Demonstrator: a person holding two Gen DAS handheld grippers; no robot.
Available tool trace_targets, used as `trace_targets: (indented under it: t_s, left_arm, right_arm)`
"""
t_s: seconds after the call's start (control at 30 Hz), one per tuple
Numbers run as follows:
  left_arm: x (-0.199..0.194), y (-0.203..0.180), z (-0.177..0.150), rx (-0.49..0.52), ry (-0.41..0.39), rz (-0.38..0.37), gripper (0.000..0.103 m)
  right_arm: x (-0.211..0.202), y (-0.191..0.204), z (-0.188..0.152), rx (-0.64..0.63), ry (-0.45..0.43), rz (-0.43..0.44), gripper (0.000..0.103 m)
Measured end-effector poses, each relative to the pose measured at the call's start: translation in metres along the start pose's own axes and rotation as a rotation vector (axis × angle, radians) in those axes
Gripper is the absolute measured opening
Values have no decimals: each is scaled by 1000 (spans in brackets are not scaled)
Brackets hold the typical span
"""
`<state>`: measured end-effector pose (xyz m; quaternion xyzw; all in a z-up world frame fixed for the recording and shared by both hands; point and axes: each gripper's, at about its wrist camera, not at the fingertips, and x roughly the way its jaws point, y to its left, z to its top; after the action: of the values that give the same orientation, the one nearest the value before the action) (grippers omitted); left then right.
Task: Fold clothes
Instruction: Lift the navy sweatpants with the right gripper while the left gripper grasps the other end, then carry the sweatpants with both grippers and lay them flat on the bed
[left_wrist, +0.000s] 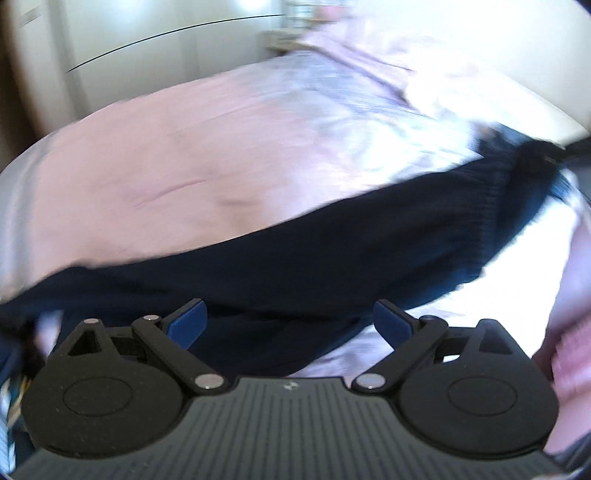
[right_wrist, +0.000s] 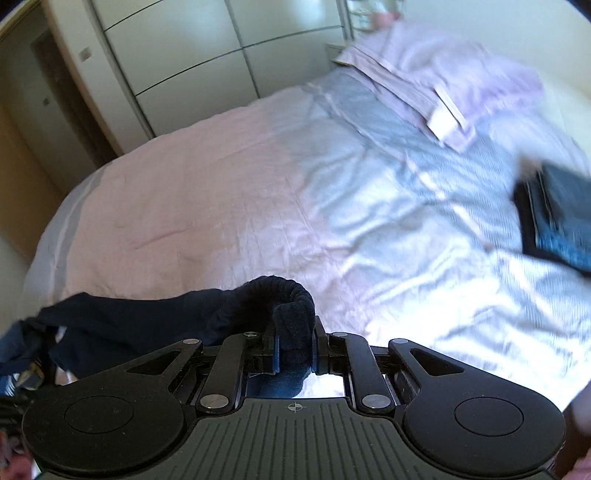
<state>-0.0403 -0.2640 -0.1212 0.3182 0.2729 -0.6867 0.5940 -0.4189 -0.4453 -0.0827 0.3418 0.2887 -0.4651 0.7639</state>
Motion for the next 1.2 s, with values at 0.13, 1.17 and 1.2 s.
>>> trace_targets:
  t_s: [0.13,1.17,1.2]
  left_arm:
    - [17,-53,-2,254,-55,-132,95]
    - [196,-241,320,722,14,-448,6]
    - [224,-255,326,705,41,-463,7]
  right_arm:
    - [2,24,-9,30,3,1,13]
    - [-15,-210,-3,203,249,297,13]
    - [-16,-227,1,225,243,278,13]
